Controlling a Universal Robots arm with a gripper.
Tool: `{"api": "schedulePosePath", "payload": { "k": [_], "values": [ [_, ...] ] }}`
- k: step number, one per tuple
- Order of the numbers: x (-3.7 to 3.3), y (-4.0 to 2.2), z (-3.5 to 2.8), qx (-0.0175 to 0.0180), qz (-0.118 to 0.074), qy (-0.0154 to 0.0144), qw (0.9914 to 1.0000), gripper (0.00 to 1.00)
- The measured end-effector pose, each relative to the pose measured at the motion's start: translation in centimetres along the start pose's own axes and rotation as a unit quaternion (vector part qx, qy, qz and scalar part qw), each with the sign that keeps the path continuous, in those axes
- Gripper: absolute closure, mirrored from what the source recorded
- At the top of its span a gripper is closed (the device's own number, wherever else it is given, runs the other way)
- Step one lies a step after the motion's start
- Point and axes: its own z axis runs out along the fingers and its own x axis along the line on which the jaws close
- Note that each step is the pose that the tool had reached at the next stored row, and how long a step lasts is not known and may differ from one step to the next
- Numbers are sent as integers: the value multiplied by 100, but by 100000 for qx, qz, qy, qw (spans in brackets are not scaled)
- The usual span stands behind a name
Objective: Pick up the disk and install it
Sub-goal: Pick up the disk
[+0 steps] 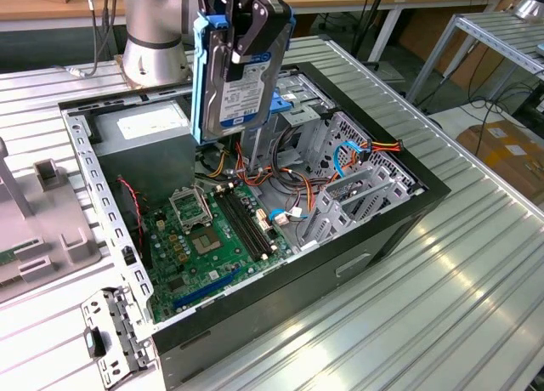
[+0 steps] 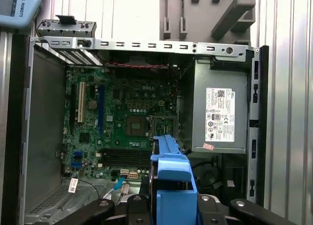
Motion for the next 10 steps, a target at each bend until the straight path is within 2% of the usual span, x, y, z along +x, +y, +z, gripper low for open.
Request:
{"api": "schedulePosePath", "payload": {
  "k": [10],
  "values": [
    [94, -99, 0, -22, -7, -2, 100000, 64]
  ]
}}
